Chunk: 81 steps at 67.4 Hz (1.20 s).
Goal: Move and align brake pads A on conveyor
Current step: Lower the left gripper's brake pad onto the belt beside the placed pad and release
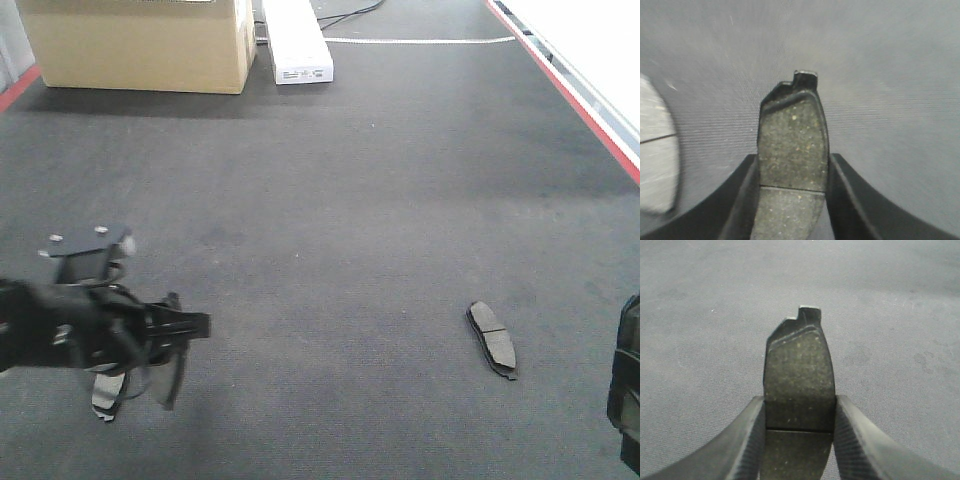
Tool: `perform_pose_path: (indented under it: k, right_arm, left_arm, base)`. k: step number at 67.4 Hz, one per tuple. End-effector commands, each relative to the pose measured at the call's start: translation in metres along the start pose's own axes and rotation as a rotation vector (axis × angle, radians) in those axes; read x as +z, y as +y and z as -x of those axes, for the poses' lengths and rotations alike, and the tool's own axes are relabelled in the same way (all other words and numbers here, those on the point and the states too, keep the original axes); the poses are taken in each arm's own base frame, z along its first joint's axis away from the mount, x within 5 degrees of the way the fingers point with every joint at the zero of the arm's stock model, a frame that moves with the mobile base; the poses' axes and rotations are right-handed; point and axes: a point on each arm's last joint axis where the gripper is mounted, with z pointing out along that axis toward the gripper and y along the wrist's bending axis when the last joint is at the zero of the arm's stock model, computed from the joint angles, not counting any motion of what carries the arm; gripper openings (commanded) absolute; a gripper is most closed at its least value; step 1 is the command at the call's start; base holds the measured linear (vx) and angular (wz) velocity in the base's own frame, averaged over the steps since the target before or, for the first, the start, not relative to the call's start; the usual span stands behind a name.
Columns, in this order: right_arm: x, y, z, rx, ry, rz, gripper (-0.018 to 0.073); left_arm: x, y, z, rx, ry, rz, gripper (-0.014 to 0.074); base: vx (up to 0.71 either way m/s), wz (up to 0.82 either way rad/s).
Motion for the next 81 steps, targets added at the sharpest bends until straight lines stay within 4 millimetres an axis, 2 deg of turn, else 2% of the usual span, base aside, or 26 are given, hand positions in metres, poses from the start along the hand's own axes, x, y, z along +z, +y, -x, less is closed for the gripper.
perform_pose_path:
  k: [1, 13, 21, 35, 44, 57, 67, 75, 81]
  right_arm:
    - [-0.004, 0.001, 0.017, -0.017, -0.114, 0.005, -0.0004]
    - [-0.004, 0.001, 0.017, -0.017, -0.114, 0.005, -0.0004]
    - [-0.004, 0.001, 0.017, -0.017, -0.114, 0.005, -0.0004]
    - [-0.004, 0.0, 0.017, -0.017, -0.112, 0.005, -0.0004]
    - [-0.004, 0.001, 0.017, -0.017, -0.113, 0.005, -0.0004]
    - [-0.004, 0.001, 0.017, -0.017, -0.113, 0.005, -0.0004]
    - [-0.004, 0.001, 0.017, -0.017, -0.113, 0.005, -0.0004]
    - [-0.004, 0.001, 0.017, -0.017, -0.113, 0.005, -0.0004]
    - [-0.004, 0.001, 0.017, -0.017, -0.113, 0.005, -0.0004]
  left_arm:
    - [0.009, -0.012, 0.023, -0.048, -0.068, -0.049, 0.0033]
    - [0.046, -0.017, 0.032, -0.086, 0.027, -0.023, 0.0057]
    - [0.061, -0.021, 0.036, -0.145, 0.061, -0.034, 0.0085]
    - [0.077, -0.026, 0.041, -0.167, 0.091, -0.035, 0.0177]
    - [0.085, -0.026, 0.04, -0.165, 0.12, -0.024, 0.0283]
    - [0.085, -0.026, 0.041, -0.138, 0.114, -0.02, 0.0408]
    - [0.079, -0.027, 0.043, -0.103, 0.108, -0.027, 0.0437]
    - [0.065, -0.03, 0.048, -0.087, 0.069, -0.045, 0.0436]
    - [0.045, -0.033, 0.055, -0.061, 0.016, -0.062, 0.0436]
  base:
    - [0.0, 0.0]
    - [0.0, 0.0]
    - [0.0, 0.0]
    - [0.0, 0.0]
    - [0.0, 0.0]
    - [0.0, 0.0]
    - [0.0, 0.0]
    - [0.0, 0.0]
    - [0.0, 0.0]
